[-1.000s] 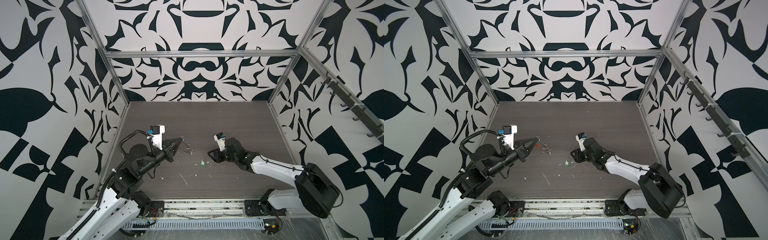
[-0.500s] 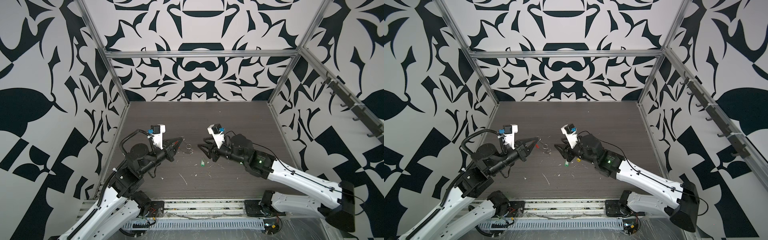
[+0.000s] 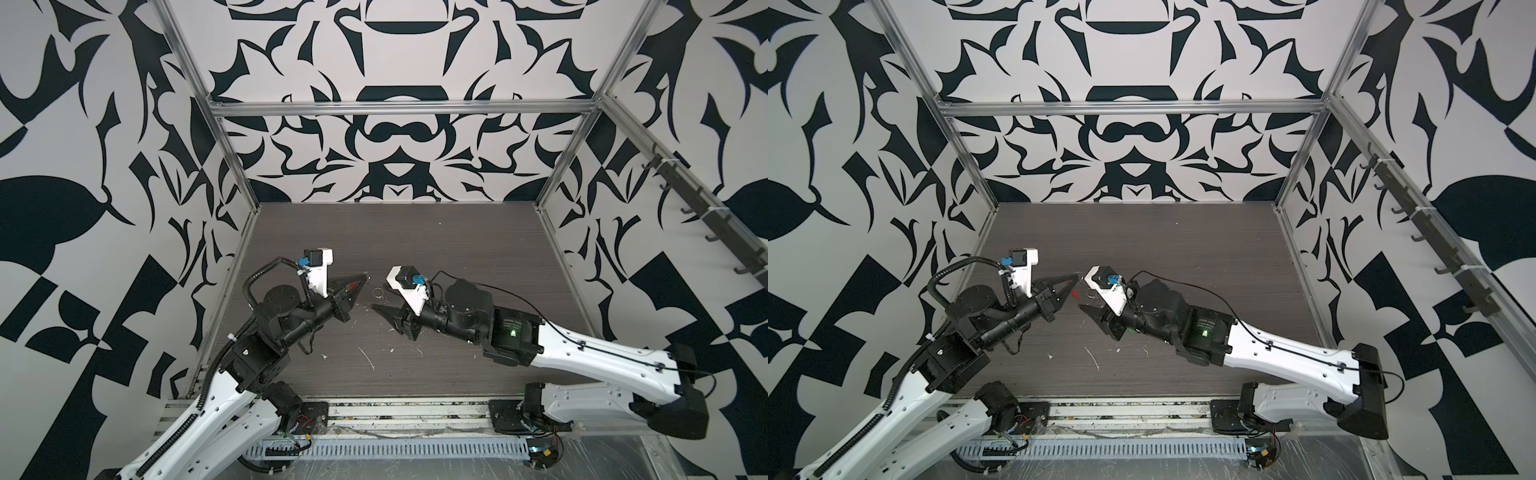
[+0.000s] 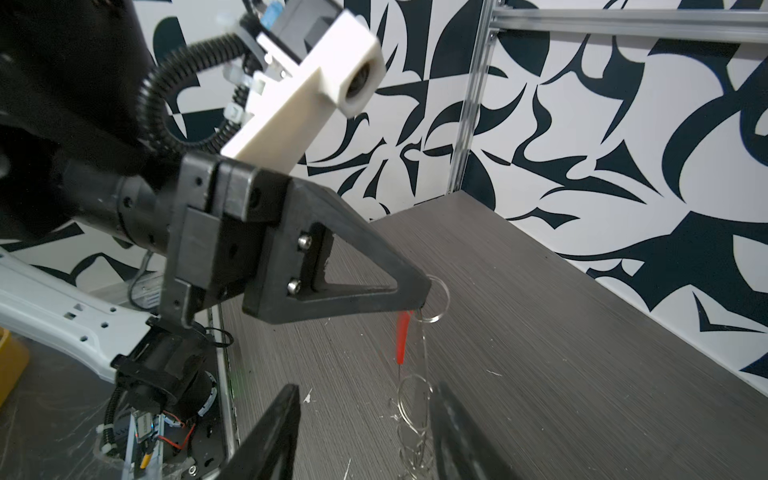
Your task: Remove the keys from the keyring
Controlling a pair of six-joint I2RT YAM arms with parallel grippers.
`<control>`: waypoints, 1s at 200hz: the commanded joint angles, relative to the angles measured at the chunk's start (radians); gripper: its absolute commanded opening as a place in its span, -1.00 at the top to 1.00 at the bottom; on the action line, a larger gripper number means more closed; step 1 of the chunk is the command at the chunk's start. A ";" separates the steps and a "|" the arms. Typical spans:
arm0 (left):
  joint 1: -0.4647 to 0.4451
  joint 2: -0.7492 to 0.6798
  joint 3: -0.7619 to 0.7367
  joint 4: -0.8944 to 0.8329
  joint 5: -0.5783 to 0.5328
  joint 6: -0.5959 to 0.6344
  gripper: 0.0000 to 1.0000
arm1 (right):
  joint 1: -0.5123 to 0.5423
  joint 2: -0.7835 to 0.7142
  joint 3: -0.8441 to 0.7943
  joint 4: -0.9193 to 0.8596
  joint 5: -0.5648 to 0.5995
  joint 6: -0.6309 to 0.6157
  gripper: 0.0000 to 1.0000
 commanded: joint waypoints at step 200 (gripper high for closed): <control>0.000 0.048 -0.019 0.094 0.066 -0.042 1.00 | -0.254 0.105 -0.037 0.114 -0.442 0.112 0.26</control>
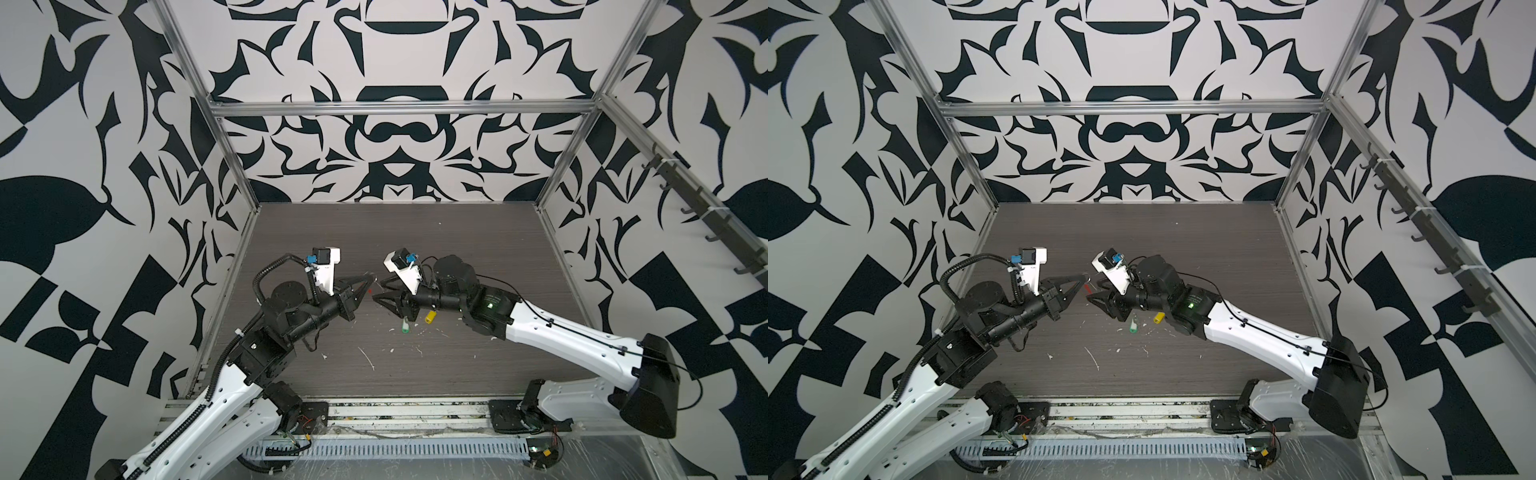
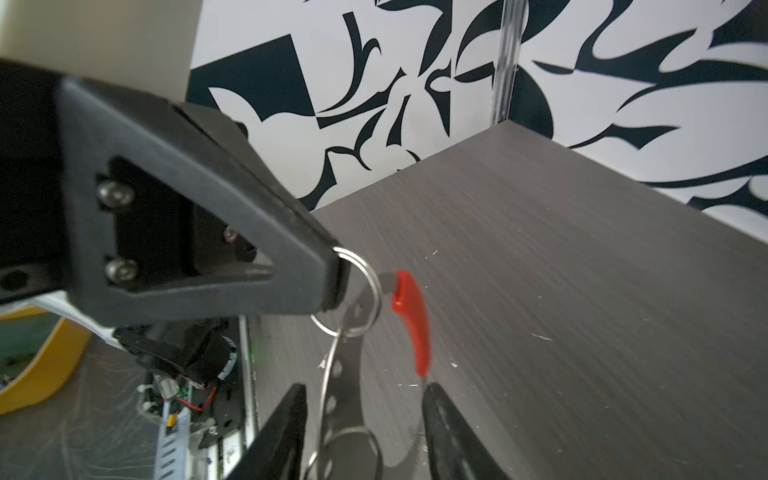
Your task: Remove the keys from the keyring
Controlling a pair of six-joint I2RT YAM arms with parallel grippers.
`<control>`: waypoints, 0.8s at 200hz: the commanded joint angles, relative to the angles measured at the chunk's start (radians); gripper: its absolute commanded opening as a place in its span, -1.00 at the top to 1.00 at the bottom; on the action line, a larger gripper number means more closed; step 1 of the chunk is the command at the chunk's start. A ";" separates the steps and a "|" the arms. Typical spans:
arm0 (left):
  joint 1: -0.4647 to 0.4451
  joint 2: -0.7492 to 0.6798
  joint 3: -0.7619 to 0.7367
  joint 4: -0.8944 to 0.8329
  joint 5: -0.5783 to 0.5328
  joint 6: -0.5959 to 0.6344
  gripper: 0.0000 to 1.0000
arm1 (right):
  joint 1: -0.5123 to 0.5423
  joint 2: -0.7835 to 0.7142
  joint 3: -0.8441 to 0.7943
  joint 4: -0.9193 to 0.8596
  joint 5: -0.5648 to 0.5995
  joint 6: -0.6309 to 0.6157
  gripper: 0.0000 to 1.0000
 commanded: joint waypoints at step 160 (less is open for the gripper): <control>0.000 -0.158 -0.011 -0.096 -0.233 0.008 -0.98 | -0.125 0.508 0.118 -0.044 -0.415 0.227 1.00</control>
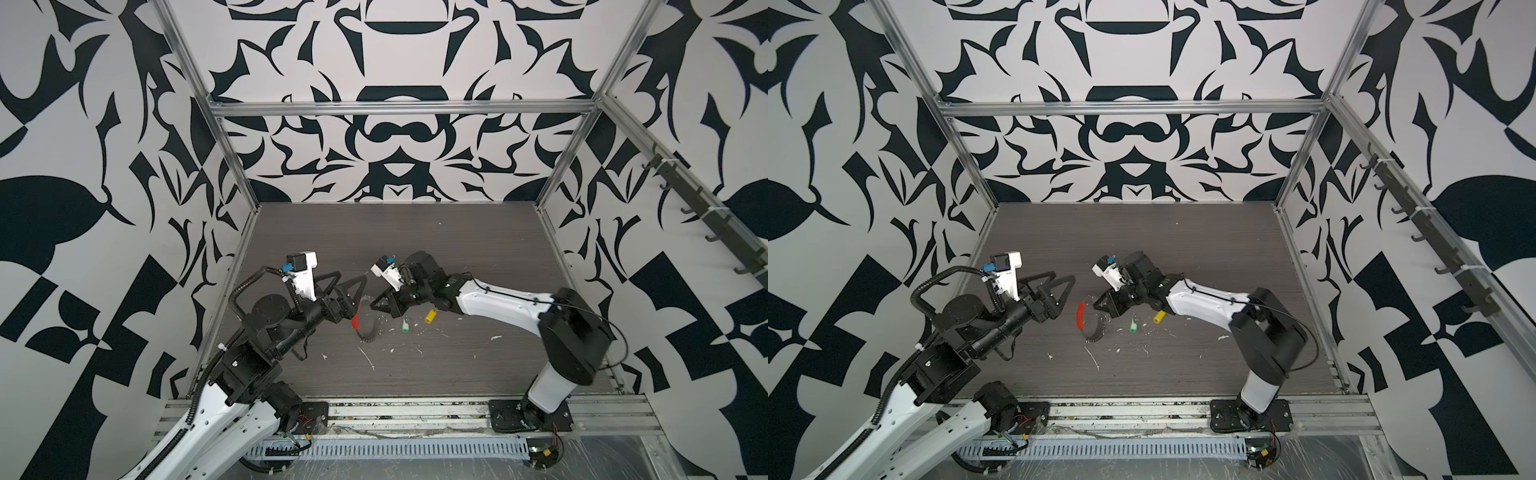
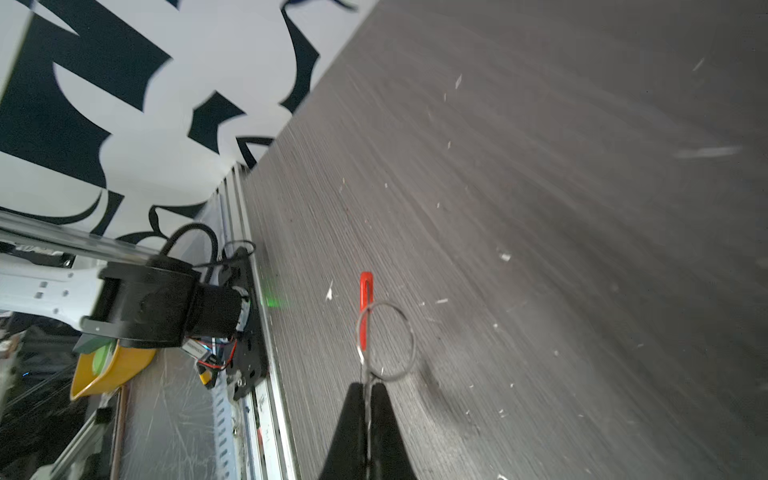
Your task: Remove the keys from the keyring
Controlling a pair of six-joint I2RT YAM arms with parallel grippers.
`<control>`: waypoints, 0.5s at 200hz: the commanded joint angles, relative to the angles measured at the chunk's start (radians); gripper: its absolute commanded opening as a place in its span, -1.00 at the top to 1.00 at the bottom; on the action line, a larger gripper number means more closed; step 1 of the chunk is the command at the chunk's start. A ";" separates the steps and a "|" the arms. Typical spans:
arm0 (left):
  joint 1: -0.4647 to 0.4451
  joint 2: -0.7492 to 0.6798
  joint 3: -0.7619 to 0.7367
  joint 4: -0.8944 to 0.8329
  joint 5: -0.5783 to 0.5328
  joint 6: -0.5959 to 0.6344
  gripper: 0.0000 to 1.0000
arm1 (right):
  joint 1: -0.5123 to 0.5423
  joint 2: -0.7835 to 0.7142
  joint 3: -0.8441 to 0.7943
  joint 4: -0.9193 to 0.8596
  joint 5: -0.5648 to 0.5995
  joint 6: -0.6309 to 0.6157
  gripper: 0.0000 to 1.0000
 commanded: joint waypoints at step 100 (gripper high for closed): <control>0.001 0.010 0.004 -0.050 -0.117 0.034 -0.98 | 0.018 -0.047 0.092 -0.228 0.692 -0.060 -0.70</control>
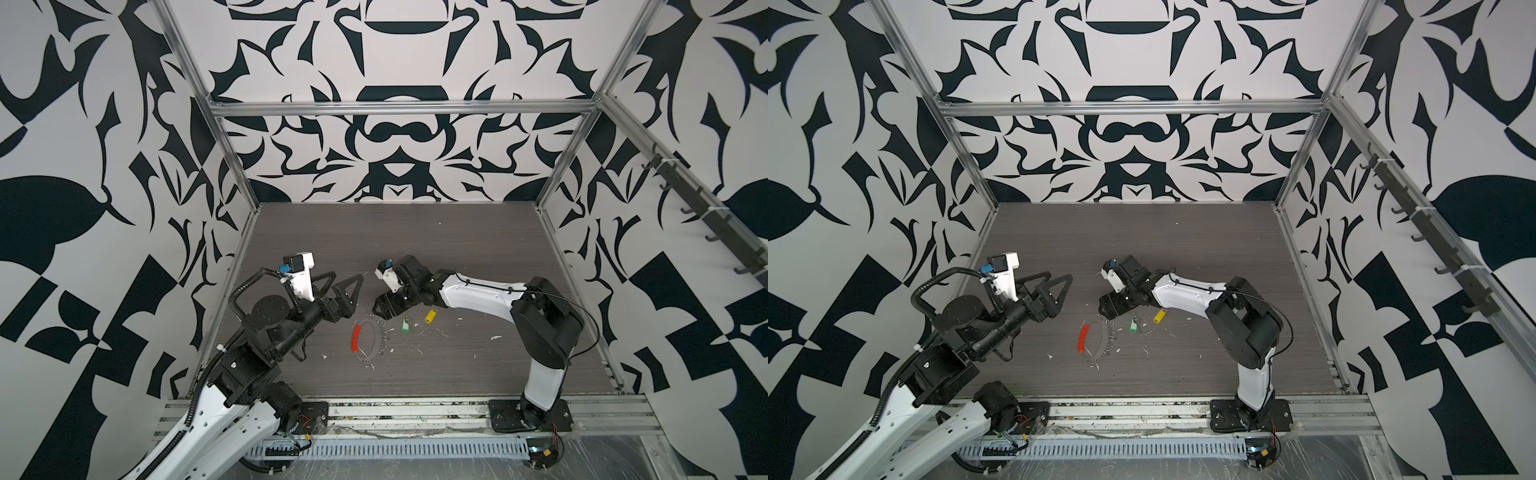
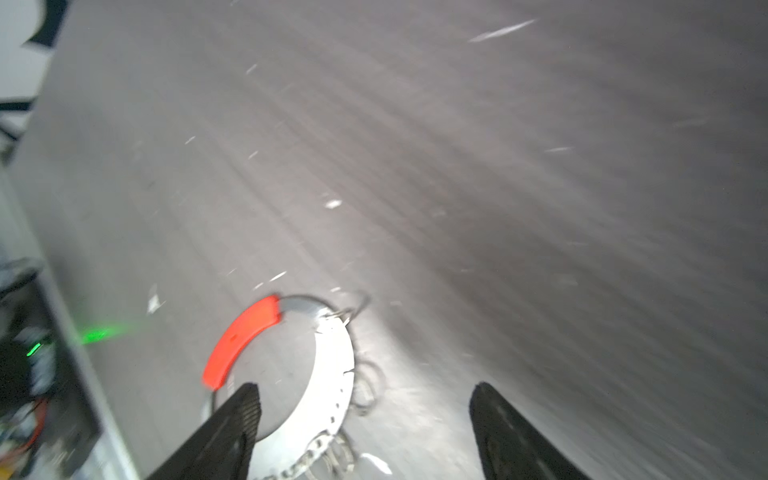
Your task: Remove the keys from the keyring
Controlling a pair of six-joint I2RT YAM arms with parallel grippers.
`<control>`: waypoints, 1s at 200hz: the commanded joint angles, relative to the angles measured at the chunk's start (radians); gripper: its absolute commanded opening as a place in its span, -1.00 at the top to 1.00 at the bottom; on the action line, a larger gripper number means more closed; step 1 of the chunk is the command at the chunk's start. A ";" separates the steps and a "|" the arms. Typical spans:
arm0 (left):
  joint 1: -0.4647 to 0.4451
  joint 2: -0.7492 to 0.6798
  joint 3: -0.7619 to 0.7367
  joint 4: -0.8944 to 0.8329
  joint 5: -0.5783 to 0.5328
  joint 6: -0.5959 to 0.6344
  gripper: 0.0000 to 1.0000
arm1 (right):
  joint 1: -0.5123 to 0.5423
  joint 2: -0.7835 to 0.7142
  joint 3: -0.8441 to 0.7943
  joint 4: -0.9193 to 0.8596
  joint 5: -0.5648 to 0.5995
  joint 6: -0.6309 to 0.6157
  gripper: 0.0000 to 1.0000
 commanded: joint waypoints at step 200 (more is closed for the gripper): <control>0.625 0.726 -0.156 0.559 -0.444 0.402 -0.98 | -0.165 -0.732 -0.399 0.150 0.565 0.003 -1.00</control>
